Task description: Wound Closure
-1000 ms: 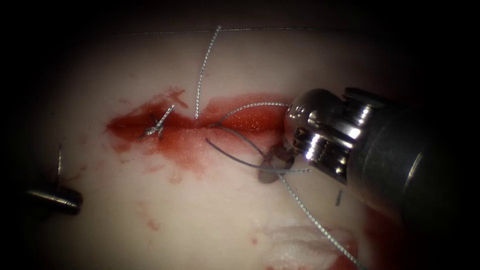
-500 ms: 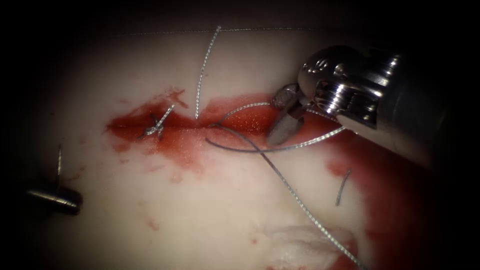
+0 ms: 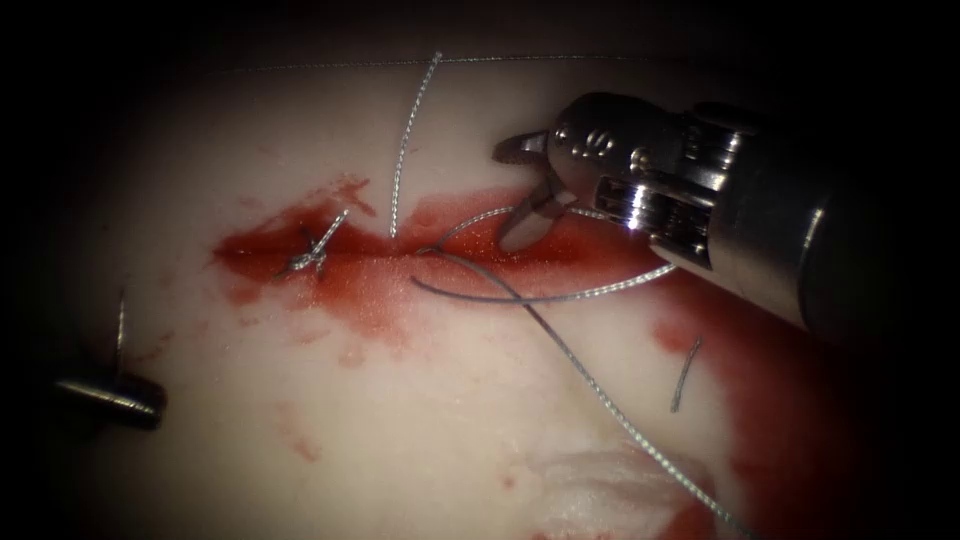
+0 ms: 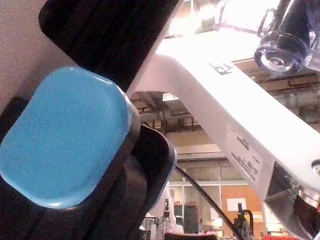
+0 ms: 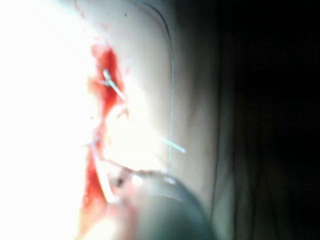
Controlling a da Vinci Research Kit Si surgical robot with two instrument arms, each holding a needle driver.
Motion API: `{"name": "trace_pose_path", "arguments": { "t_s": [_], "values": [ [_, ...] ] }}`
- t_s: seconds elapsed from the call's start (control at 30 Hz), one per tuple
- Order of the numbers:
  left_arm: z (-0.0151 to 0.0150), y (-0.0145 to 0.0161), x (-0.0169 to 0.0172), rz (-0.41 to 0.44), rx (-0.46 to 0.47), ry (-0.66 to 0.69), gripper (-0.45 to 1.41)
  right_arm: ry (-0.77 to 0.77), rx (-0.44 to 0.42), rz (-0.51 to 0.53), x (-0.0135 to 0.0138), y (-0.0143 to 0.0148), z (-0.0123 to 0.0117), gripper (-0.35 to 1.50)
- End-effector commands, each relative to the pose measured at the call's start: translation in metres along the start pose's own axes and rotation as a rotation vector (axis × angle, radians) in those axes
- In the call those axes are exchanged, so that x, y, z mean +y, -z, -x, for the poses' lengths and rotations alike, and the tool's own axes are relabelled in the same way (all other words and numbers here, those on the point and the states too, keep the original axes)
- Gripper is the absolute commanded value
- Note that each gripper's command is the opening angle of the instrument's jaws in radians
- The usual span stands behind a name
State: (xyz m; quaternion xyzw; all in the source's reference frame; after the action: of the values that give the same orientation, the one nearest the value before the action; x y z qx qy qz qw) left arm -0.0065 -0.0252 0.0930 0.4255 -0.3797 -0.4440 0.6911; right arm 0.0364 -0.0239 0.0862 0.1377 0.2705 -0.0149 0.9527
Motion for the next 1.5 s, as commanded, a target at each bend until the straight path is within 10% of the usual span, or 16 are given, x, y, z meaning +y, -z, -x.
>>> {"name": "trace_pose_path", "arguments": {
  "t_s": [0.03,0.1,0.33,0.67,0.73,0.77,0.83,1.07,1.5],
  "values": [
    [0.0013,-0.0001,-0.0002,-0.001,-0.005,-0.006,-0.45,-0.005,-0.001,0.013,0.0008,-0.0008,-0.0008,0.96],
    [0.0012,-0.0001,-0.0002,-0.001,-0.005,-0.005,-0.45,-0.004,-0.003,0.019,0.0006,-0.0011,-0.0007,0.94],
    [0.0013,-0.0001,-0.0002,-0.001,-0.005,-0.005,-0.45,0.001,-0.008,0.030,0.0005,-0.0020,-0.0001,0.04],
    [0.0013,-0.0001,-0.0002,-0.002,-0.005,-0.005,-0.45,-0.025,0.000,0.020,0.0009,0.0000,-0.0004,-0.28],
    [0.0013,-0.0001,-0.0002,-0.001,-0.005,-0.005,-0.45,-0.034,-0.004,0.027,0.0009,-0.0001,-0.0004,-0.26],
    [0.0013,-0.0001,-0.0002,-0.001,-0.005,-0.005,-0.45,-0.039,-0.006,0.032,0.0008,-0.0002,-0.0003,0.34],
    [0.0013,-0.0001,-0.0002,-0.001,-0.005,-0.005,-0.45,-0.032,-0.006,0.032,0.0007,-0.0002,-0.0003,0.89],
    [0.0013,-0.0001,-0.0002,-0.001,-0.005,-0.005,-0.45,-0.086,0.001,0.019,0.0005,0.0012,-0.0010,1.00],
    [0.0013,-0.0001,-0.0002,-0.001,-0.005,-0.005,-0.45,-0.724,-0.004,-0.049,0.0001,0.0044,-0.0036,0.73]
  ]
}}
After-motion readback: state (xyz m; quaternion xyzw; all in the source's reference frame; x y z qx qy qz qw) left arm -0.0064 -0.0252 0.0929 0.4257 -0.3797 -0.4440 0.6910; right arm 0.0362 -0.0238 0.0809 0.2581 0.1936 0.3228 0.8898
